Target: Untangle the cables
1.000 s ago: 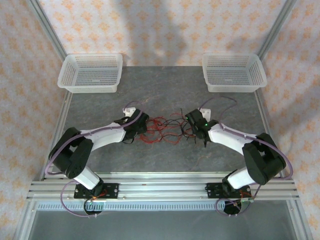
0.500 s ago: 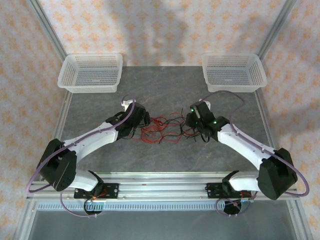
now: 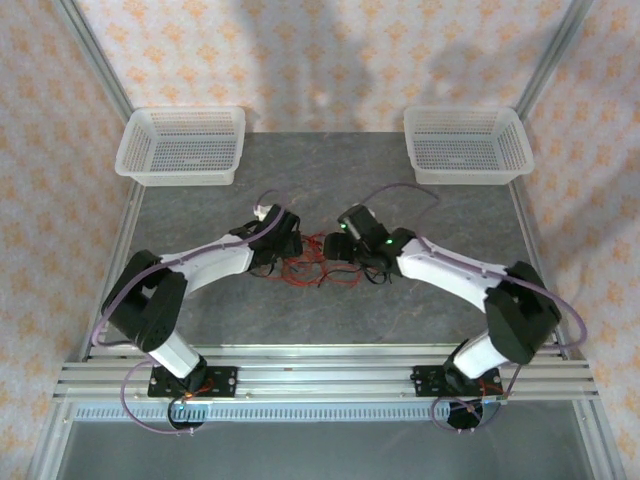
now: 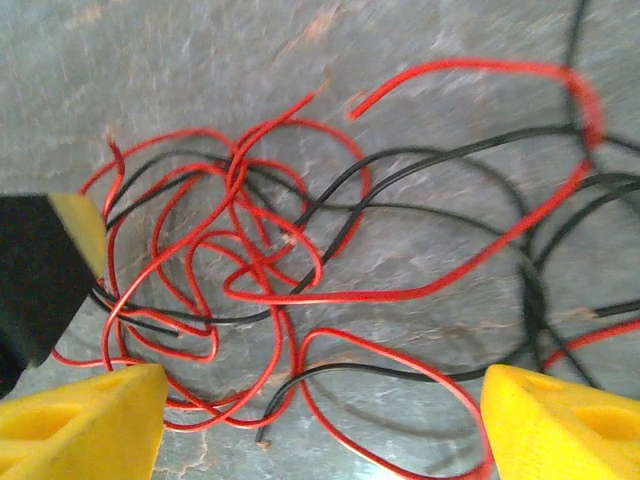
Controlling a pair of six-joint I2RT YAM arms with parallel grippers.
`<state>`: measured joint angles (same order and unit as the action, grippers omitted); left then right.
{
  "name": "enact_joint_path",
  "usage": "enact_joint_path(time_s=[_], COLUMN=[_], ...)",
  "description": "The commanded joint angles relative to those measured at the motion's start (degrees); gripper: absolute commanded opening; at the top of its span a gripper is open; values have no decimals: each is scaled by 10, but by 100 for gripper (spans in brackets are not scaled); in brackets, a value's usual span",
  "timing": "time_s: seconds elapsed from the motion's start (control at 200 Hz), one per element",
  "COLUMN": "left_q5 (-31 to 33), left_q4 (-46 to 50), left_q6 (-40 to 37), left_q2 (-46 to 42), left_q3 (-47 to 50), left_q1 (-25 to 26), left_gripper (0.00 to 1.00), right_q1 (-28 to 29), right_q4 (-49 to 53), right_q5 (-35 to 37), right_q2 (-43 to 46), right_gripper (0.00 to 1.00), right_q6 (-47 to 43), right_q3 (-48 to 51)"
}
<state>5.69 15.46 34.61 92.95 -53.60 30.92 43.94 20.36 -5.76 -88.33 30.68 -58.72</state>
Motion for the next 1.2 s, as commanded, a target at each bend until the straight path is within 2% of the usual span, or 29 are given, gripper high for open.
enact_joint_path(time_s=[0.0,0.245,0.355,0.521,0.666,0.806,0.891,1.061,1.196], left_q5=[-12,-42,-54,-44,-4,7,17,36,49], left_q4=[-34,-87,-105,-112,-91,-92,-87,-81,-74], left_q6=[-6,6,13,28,55,81,89,99,102], left_q2=[14,24,22,10,-8,-18,-15,-14,-19], left_q3=[2,60,85,118,139,157,157,161,164], left_q1=[-12,-39,-42,-42,-48,-58,-59,-60,-61], left_gripper=[80,76,75,73,77,79,79,79,79], right_q1=[17,43,50,51,51,49,46,34,22], right_q4=[-14,-11,-12,11,38,56,62,71,79], right_q5=[25,65,79,126,182,214,221,228,223], right_q2=[-45,-159,-201,-220,-197,-165,-139,-90,-54], right_gripper=[82,82,79,64,46,28,22,22,29], right_q6=[17,27,29,28,30,38,43,46,43], right_q3=[-37,-84,-94,-88,-64,-30,-10,24,42])
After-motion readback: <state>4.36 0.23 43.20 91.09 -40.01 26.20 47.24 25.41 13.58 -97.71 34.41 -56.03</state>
